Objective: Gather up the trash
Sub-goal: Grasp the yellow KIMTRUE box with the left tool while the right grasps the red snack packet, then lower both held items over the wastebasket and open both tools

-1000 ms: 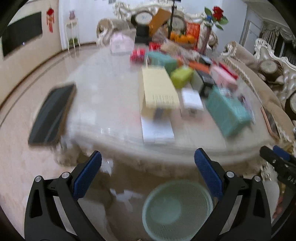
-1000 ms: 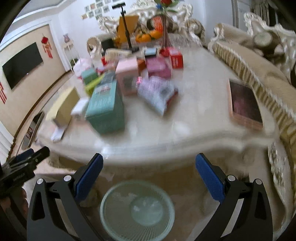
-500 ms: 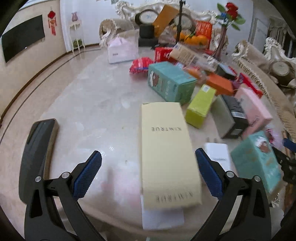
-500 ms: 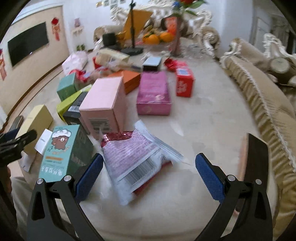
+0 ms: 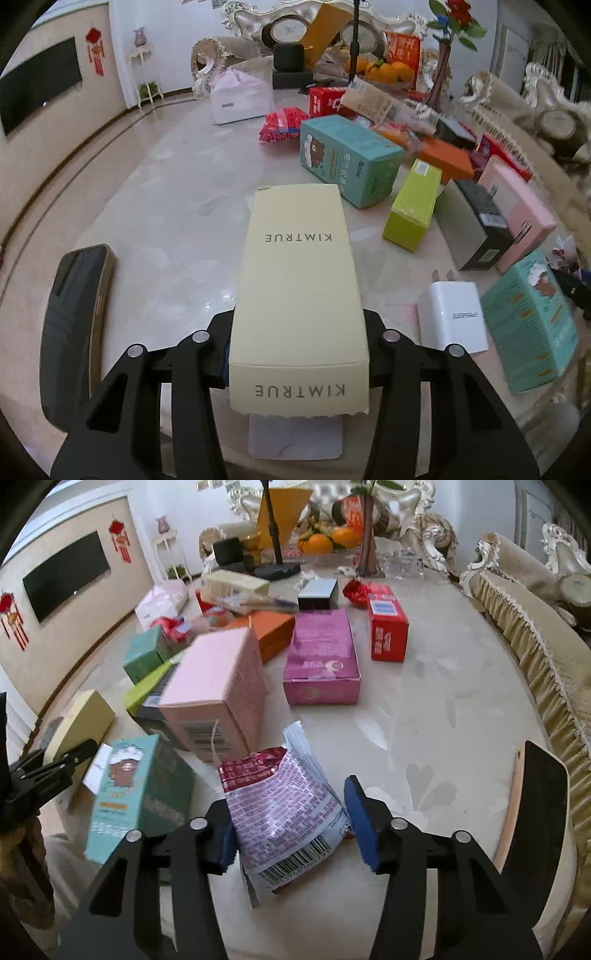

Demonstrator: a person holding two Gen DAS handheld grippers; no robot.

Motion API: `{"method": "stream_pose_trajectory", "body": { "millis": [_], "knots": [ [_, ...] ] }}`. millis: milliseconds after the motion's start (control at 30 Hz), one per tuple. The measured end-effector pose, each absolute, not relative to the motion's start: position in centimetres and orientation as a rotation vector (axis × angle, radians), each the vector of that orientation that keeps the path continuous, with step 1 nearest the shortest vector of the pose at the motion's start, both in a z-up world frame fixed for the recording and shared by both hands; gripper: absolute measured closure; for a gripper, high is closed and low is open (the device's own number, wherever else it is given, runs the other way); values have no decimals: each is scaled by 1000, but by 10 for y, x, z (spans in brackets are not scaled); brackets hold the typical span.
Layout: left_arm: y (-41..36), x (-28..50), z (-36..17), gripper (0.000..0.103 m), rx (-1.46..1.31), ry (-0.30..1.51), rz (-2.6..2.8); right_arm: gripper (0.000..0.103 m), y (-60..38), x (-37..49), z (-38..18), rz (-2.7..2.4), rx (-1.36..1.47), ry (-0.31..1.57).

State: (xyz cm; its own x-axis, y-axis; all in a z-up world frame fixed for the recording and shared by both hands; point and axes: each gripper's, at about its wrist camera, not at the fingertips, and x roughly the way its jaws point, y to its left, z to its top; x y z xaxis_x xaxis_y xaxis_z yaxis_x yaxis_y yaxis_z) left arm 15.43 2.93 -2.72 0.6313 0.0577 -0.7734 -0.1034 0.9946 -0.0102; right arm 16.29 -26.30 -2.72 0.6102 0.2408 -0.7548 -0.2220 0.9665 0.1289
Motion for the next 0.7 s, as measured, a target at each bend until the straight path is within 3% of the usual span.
{"method": "stream_pose_trajectory", "body": {
  "millis": [200,333,467,700],
  "knots": [
    [29,86,26,56,-107,758,-76,54,-275,101,26,386,116,753],
    [2,18,29,56,-24,758,-232,54,-282,37,21,465,193,771],
    [-32,-17,-33,56,-1,929,-358,54,-274,2,-48,461,253,979],
    [-76,-13,-165,56,96,1255,-427,54,-239,6,-182,373,177,1295]
  ]
}}
